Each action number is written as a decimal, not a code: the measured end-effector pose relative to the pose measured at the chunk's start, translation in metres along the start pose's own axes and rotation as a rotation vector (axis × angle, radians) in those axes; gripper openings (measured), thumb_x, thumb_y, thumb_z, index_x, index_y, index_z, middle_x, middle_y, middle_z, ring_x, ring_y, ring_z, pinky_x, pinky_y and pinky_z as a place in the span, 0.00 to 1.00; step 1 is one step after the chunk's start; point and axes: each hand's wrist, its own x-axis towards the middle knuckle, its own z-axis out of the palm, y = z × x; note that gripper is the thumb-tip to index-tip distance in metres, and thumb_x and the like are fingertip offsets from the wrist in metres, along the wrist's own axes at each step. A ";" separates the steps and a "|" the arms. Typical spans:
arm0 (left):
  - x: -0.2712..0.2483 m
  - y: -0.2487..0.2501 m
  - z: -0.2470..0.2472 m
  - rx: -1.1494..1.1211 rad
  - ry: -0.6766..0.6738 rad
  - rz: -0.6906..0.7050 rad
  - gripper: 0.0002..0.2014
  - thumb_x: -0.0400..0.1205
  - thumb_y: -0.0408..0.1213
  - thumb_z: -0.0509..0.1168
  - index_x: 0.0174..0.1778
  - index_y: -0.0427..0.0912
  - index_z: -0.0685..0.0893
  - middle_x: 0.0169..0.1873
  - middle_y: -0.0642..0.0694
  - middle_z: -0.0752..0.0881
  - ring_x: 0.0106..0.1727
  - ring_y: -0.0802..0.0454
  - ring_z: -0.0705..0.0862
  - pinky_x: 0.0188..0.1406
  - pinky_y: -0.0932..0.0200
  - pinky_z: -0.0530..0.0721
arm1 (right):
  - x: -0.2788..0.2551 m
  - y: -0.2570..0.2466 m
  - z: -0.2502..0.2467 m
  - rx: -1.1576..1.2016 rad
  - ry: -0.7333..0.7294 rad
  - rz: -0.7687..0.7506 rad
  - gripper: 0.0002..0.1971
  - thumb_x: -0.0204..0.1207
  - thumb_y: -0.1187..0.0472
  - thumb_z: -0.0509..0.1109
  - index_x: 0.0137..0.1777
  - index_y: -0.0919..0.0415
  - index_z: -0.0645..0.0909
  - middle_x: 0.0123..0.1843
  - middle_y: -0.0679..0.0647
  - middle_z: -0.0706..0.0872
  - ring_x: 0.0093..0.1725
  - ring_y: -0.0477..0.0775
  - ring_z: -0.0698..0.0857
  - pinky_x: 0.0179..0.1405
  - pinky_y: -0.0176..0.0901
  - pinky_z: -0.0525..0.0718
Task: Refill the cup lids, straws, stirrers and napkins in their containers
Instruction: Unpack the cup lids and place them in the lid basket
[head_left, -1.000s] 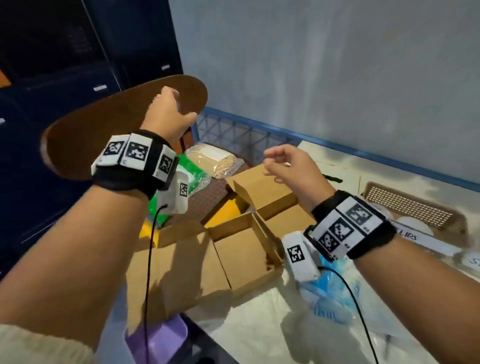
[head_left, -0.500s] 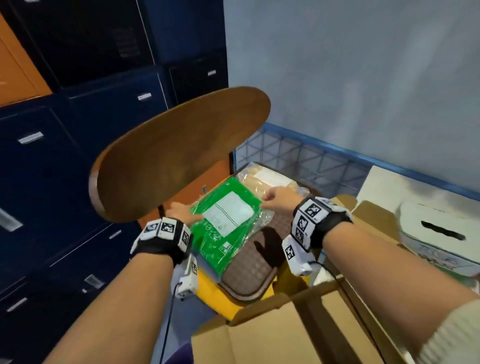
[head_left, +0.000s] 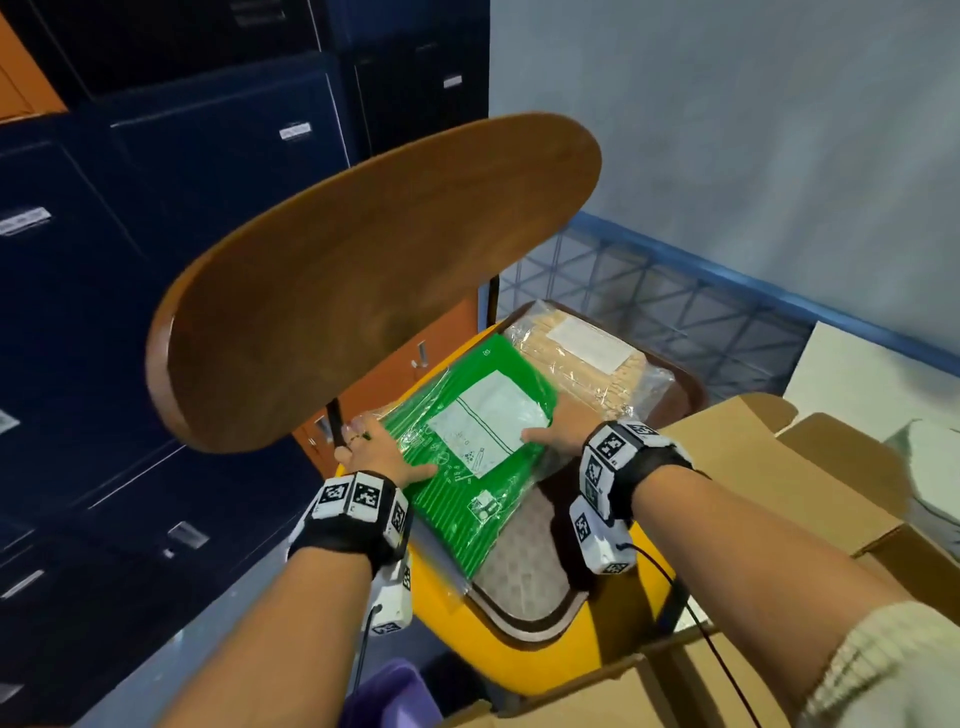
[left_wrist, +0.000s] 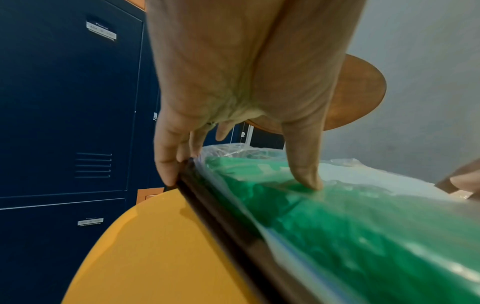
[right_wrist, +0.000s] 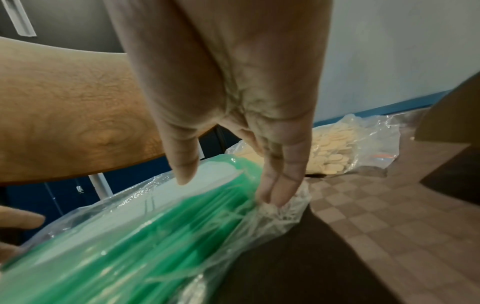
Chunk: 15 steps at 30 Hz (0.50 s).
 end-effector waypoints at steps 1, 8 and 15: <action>0.000 -0.001 -0.001 0.017 0.002 0.004 0.53 0.72 0.52 0.74 0.80 0.34 0.44 0.79 0.32 0.54 0.77 0.33 0.57 0.72 0.45 0.67 | 0.001 -0.001 0.000 -0.023 -0.021 0.008 0.23 0.77 0.45 0.66 0.50 0.69 0.79 0.55 0.63 0.83 0.55 0.60 0.82 0.55 0.46 0.80; 0.009 -0.009 -0.001 0.015 -0.077 0.036 0.59 0.68 0.51 0.77 0.82 0.43 0.40 0.81 0.35 0.52 0.79 0.34 0.60 0.75 0.39 0.63 | 0.006 -0.004 0.007 -0.083 -0.153 0.046 0.31 0.77 0.34 0.57 0.56 0.64 0.80 0.66 0.64 0.79 0.64 0.63 0.79 0.58 0.47 0.73; 0.008 -0.002 0.000 0.192 -0.115 0.091 0.43 0.68 0.57 0.75 0.75 0.46 0.64 0.75 0.38 0.63 0.76 0.36 0.62 0.73 0.38 0.64 | 0.006 -0.006 0.006 0.386 -0.136 -0.004 0.23 0.73 0.51 0.73 0.50 0.75 0.80 0.53 0.66 0.86 0.57 0.70 0.85 0.56 0.58 0.85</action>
